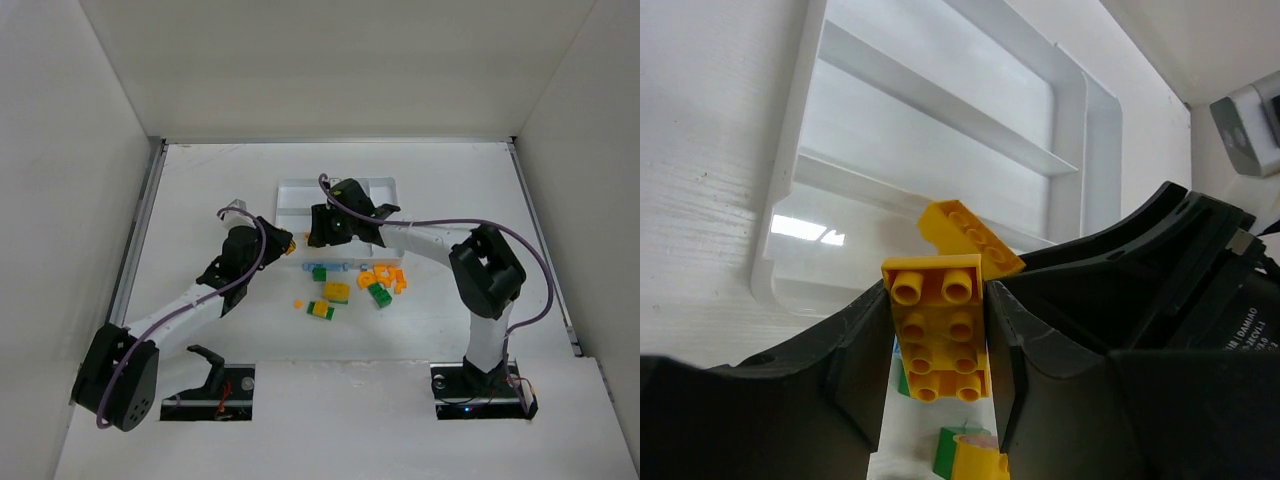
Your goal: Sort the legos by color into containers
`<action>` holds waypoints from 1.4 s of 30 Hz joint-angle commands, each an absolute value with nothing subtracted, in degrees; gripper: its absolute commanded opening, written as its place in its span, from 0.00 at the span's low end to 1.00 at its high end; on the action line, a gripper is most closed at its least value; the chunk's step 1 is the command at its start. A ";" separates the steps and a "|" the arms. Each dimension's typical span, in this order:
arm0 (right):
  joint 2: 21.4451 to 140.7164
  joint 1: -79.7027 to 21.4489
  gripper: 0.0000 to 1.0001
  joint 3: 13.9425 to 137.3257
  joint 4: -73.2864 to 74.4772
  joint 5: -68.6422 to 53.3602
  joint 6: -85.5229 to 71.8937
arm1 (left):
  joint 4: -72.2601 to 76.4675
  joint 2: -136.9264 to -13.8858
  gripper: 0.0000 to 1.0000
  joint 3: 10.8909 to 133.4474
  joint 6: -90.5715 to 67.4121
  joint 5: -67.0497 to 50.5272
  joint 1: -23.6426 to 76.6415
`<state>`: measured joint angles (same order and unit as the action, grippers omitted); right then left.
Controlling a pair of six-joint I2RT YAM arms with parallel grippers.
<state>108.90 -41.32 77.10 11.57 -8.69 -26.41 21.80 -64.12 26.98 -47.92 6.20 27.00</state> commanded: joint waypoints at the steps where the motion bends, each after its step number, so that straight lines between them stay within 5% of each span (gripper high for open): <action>1: 107.06 -41.79 0.60 77.70 9.15 -6.95 -25.58 | 23.38 -65.47 0.21 30.32 -46.58 8.26 27.64; 19: 84.55 -41.88 0.57 51.34 -10.71 0.70 -28.74 | 23.64 -79.36 0.21 35.59 -55.01 22.40 31.68; 32: 83.15 -43.37 0.56 49.22 -13.71 -0.62 -29.97 | 24.52 -83.50 0.23 36.48 -62.31 30.14 34.41; 42: 80.77 -43.46 0.67 48.34 -13.01 -1.40 -28.31 | 23.99 -81.83 0.35 34.10 -66.18 31.82 35.11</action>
